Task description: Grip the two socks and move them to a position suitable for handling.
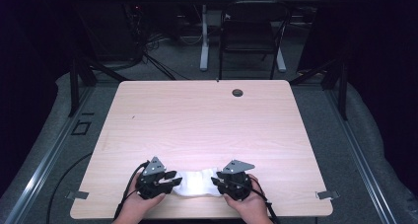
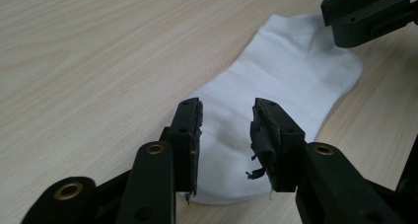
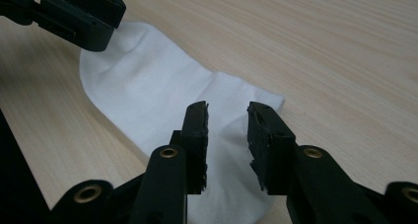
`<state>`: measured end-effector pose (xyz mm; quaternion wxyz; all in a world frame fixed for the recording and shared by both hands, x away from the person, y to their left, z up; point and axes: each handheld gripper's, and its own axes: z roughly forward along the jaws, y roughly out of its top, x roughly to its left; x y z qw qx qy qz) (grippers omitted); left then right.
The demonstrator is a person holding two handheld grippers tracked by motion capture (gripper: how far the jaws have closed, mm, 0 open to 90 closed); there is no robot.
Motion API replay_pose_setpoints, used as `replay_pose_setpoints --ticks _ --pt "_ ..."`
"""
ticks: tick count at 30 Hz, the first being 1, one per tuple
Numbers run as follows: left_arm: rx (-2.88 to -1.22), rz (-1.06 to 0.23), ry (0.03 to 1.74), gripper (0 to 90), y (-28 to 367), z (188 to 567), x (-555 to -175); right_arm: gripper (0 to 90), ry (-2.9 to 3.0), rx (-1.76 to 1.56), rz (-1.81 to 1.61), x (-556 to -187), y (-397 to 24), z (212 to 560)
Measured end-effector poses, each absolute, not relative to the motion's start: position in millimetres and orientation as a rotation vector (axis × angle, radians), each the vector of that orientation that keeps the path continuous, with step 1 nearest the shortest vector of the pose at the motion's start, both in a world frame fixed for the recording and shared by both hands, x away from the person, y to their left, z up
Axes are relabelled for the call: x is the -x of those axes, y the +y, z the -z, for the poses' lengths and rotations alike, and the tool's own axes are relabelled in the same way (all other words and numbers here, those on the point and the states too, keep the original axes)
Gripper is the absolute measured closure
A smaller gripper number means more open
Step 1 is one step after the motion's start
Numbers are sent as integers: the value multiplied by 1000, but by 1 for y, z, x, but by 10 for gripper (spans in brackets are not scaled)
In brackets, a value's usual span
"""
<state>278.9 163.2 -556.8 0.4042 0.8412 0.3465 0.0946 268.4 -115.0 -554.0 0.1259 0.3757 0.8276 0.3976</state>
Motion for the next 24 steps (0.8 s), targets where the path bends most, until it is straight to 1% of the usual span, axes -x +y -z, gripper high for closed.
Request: replay_pose_setpoints --ticks 7,13,24 --pt "-2163 -219 863 587 160 565 -276 638 2455 -1083 -1116 -270 -114 563" --pt "-2175 -211 859 557 162 568 -275 616 2476 -1080 -1074 -269 -114 569" --pt "-2207 -207 841 529 166 574 -273 600 2478 -1089 -1068 -267 -116 574"
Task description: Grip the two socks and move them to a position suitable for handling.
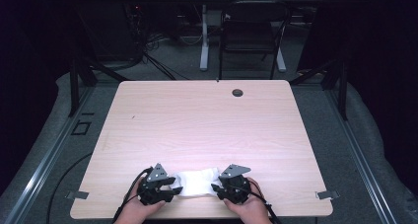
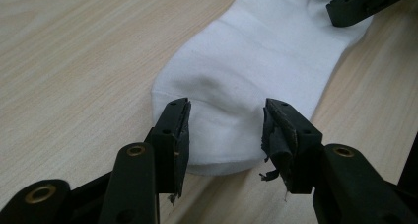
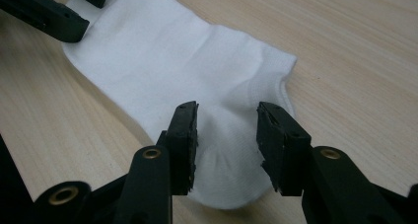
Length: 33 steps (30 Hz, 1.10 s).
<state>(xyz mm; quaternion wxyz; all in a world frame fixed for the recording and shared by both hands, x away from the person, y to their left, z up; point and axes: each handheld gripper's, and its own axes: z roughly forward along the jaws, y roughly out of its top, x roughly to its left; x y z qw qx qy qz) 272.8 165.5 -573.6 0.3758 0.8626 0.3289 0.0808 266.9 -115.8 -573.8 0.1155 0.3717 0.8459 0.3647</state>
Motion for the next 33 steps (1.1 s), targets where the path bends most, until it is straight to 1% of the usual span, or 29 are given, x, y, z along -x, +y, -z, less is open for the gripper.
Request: replay_pose_setpoints --ticks 7,33 --pt "-2213 -231 820 523 165 577 -273 603 2481 -1095 -1076 -267 -117 576" --pt "-2169 -283 850 519 167 580 -295 599 2430 -1137 -1105 -284 -115 578"
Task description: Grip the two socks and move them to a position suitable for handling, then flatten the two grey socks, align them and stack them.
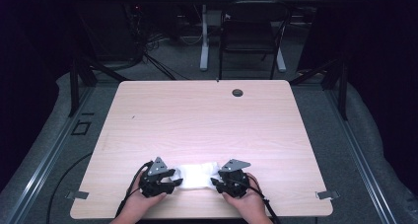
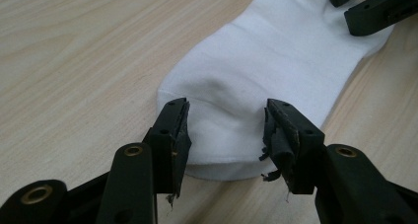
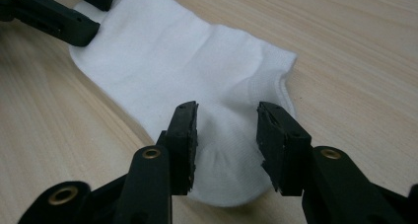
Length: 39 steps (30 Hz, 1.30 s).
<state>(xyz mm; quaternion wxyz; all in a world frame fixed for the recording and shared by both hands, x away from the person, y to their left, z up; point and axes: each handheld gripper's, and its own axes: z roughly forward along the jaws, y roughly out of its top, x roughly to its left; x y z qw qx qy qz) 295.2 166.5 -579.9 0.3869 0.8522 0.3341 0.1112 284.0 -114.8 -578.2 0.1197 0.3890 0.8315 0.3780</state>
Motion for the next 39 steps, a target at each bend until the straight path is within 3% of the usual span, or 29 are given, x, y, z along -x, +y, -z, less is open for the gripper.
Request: replay_pose_setpoints --ticks 19,26,39 --pt "-2136 -271 886 504 167 580 -303 591 2410 -1143 -1110 -293 -114 580" --pt "-2070 -281 895 441 171 570 -301 564 2367 -1135 -1164 -290 -116 567" --pt "-2027 -296 934 430 186 559 -299 510 2340 -1139 -1194 -285 -127 554"
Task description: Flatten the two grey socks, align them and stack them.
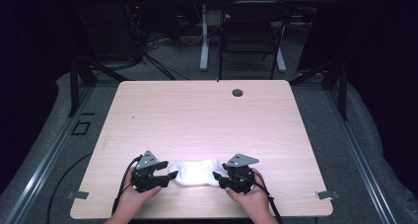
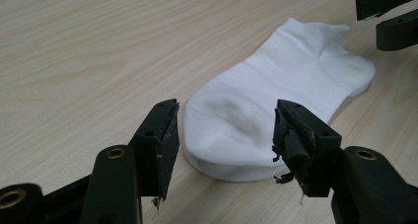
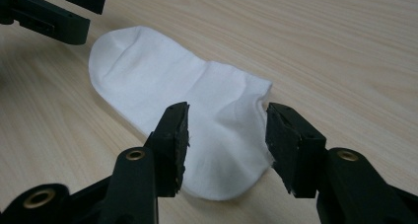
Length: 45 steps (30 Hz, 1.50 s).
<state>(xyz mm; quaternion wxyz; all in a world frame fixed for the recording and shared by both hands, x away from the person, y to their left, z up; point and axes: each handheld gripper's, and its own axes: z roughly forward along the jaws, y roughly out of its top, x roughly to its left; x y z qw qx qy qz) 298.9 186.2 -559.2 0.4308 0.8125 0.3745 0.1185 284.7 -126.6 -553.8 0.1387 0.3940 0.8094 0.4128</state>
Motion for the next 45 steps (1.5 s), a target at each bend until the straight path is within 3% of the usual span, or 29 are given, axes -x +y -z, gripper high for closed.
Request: replay_pose_setpoints --ticks 22,45 --pt "-1899 -307 1122 427 246 552 -290 496 2283 -1194 -1205 -259 -158 546" --pt "-2068 -342 1065 421 225 574 -307 482 2286 -1283 -1078 -274 -174 576"
